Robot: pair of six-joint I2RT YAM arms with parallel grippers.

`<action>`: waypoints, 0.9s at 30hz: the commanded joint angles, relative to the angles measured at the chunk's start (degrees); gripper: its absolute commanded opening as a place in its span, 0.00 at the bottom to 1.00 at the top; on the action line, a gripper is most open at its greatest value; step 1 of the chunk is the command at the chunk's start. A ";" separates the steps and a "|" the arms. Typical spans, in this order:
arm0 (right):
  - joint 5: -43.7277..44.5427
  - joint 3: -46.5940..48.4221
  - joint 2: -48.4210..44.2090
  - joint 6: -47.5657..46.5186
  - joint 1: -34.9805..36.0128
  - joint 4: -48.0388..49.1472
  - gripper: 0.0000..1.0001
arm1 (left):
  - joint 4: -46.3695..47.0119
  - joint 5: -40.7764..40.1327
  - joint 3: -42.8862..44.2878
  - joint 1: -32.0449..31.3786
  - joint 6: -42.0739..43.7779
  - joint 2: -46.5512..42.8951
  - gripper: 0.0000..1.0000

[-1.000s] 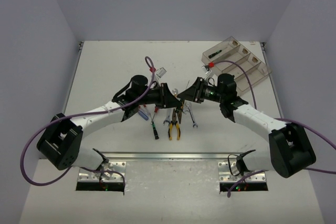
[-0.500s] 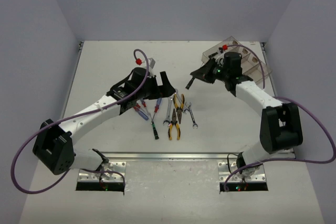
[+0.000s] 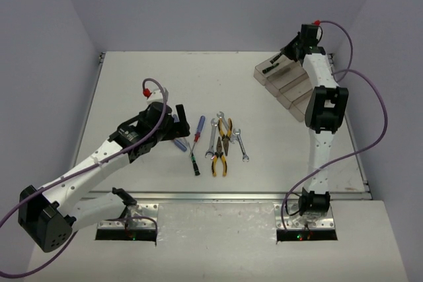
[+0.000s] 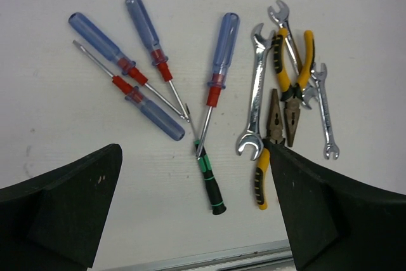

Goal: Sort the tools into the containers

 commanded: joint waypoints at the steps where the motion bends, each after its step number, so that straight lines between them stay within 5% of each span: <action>1: 3.42 3.00 1.34 -4.13 -0.39 4.27 0.00 | -1.10 -3.97 -1.28 -0.26 -0.47 -2.04 1.00; 6: 0.55 4.94 3.93 -5.13 -0.39 5.30 0.03 | -0.34 -3.36 -3.06 -0.24 -1.07 -3.55 1.00; 13: -1.11 4.07 1.86 -7.91 -0.39 4.04 0.66 | 1.67 -4.41 -6.80 -0.26 -3.22 2.39 1.00; 16: -0.24 3.48 -0.34 -9.57 -0.39 2.97 0.84 | 2.33 -3.27 -7.65 -0.26 -5.11 5.65 1.00; 21: 0.63 2.03 -5.74 -11.92 -0.26 -0.28 0.97 | 5.40 -2.26 -9.88 -1.49 -8.73 5.73 1.00; 27: 5.96 -9.82 -19.77 -19.16 5.04 -7.61 0.99 | 6.04 -4.05 -10.04 -5.14 -12.63 8.77 0.99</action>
